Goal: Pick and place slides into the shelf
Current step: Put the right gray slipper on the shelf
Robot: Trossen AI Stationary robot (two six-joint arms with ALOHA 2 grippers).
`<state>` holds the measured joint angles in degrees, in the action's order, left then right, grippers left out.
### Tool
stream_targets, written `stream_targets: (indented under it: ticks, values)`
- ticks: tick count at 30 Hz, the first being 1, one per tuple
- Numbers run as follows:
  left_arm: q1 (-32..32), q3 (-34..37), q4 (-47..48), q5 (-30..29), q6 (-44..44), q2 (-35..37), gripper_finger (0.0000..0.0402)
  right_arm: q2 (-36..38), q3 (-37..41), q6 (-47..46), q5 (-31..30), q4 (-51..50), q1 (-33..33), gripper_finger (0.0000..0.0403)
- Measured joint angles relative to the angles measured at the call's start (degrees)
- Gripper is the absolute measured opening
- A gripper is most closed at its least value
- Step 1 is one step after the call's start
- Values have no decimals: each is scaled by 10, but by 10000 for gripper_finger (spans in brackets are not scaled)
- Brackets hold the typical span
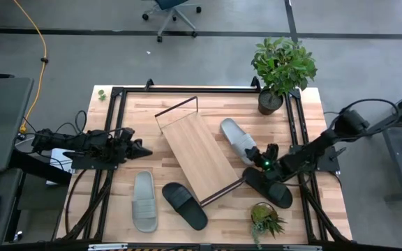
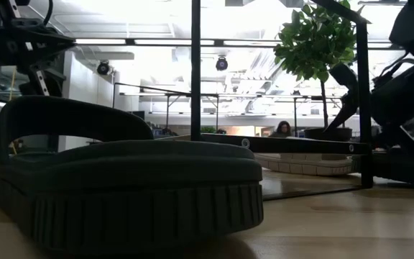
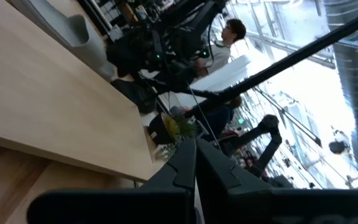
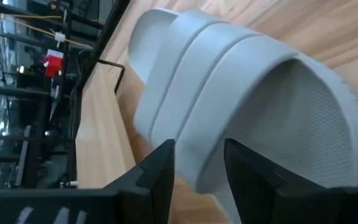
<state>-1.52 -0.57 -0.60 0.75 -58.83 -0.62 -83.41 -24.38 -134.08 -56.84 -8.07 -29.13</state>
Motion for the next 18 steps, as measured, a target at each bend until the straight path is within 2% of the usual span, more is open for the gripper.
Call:
stream_targets:
  ticks: [7,18]
  values:
    - [0,0,0,2,0,0,1,-27,0,5,-18,43,21,131]
    - [0,0,0,1,1,0,1,-29,0,10,-28,47,48,128]
